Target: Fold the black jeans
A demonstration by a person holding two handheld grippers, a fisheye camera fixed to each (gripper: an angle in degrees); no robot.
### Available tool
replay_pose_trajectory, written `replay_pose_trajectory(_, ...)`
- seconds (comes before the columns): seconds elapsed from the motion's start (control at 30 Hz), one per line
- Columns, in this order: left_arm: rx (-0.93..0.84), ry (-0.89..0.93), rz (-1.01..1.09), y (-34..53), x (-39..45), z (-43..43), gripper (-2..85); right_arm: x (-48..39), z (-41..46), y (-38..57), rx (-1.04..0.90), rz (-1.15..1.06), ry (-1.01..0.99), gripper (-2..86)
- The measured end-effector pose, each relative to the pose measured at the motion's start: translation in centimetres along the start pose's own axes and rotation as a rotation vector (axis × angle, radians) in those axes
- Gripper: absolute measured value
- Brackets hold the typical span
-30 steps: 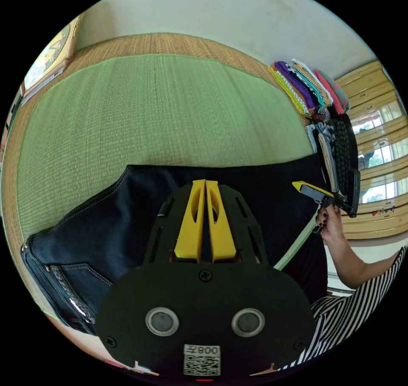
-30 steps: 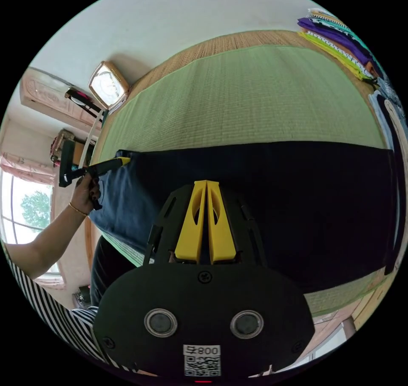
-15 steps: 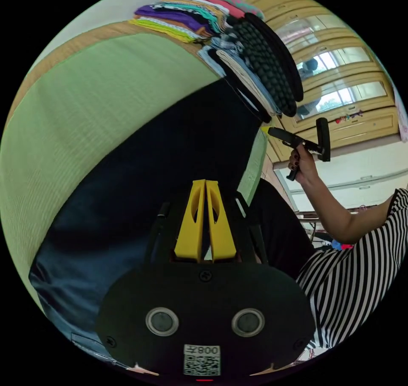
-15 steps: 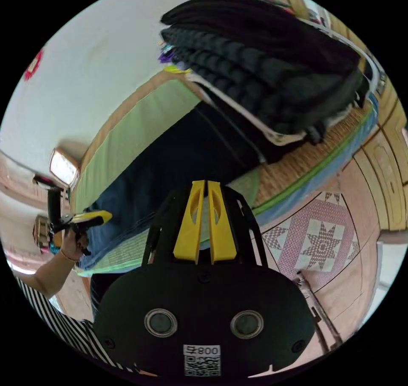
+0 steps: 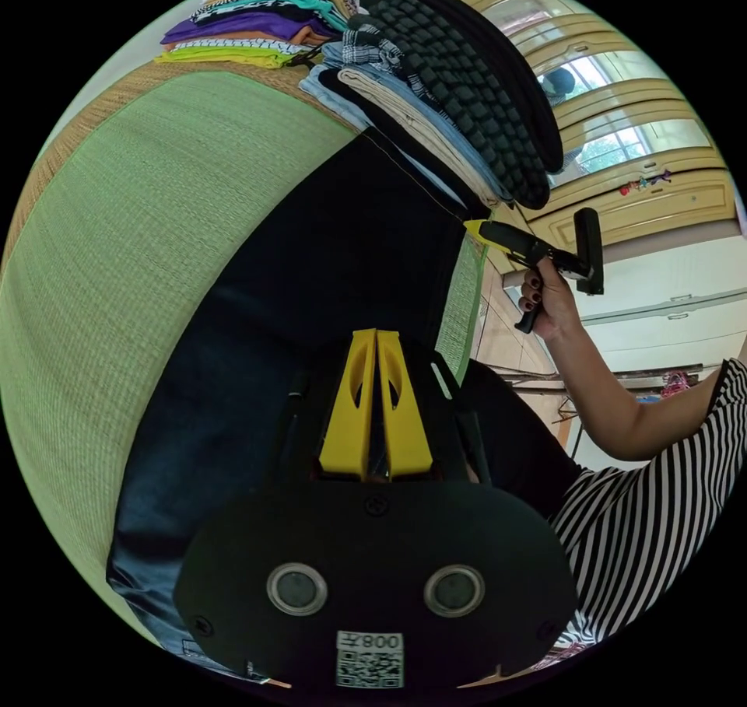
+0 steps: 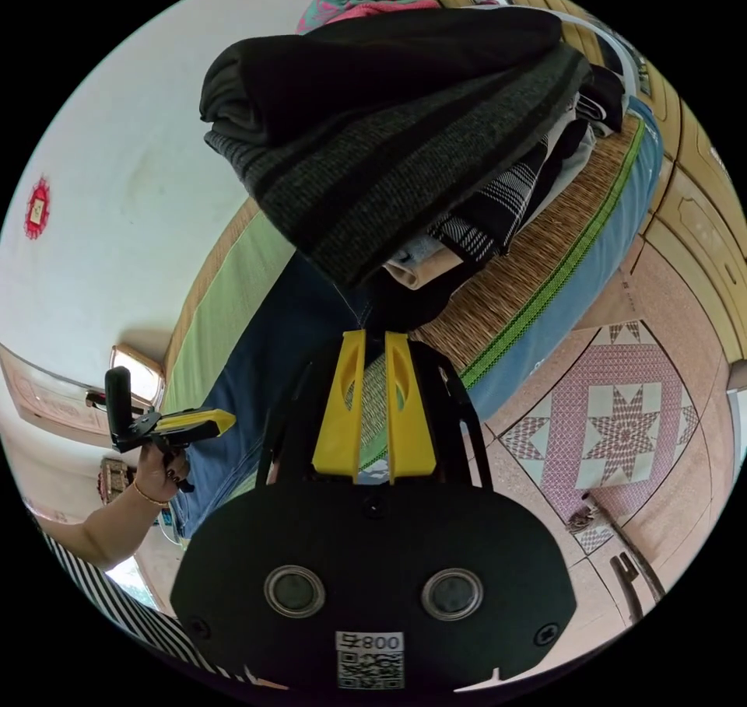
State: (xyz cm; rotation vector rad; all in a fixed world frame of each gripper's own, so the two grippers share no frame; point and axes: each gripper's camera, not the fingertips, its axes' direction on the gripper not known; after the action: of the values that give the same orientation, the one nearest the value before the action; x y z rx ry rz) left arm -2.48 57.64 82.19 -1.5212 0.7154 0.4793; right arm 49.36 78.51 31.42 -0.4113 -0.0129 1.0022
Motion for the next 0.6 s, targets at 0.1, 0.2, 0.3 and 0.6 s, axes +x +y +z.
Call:
replay_pose_trajectory(0.1, -0.004, 0.005, 0.003, -1.7, -0.3, 2.0, 0.2, 1.7, -1.1, -0.1, 0.005, 0.012, -0.031, 4.9)
replay_pose_trajectory(0.2, 0.001, -0.011, 0.017, -3.7, -0.6, 3.5, 0.4, 2.9, -2.2, -0.3, 0.014, 0.014, -0.023, 5.2)
replay_pose_trajectory(0.3, 0.023, -0.057, 0.029, -6.2, -1.0, 4.4, 0.9, 4.1, -3.3, -0.3, 0.014, 0.015, -0.013, 6.1)
replay_pose_trajectory(0.6, 0.034, -0.080, 0.077, -17.4, -3.2, 8.0, 6.9, 7.9, -4.4, -1.8, 0.000, 0.080, -0.110, 8.4)
